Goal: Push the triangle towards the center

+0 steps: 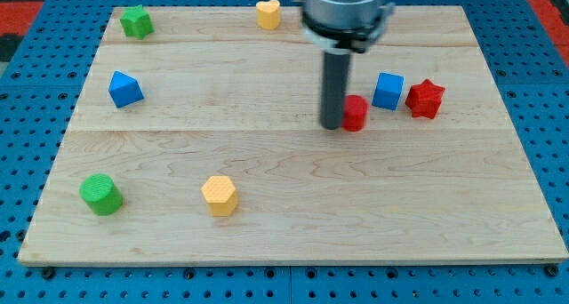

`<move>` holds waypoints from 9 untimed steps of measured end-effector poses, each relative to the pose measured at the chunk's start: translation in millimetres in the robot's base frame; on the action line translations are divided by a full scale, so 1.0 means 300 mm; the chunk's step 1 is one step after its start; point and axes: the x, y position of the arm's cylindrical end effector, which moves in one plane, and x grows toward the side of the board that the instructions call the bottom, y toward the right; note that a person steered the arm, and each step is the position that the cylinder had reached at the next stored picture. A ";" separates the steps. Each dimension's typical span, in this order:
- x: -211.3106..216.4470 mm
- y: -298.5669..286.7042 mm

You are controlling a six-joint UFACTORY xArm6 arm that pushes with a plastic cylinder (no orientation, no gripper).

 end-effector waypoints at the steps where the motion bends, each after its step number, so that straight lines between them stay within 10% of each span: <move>1: -0.012 0.020; 5: -0.079 -1.283; 8: -0.237 -1.133; 9: -0.253 -0.759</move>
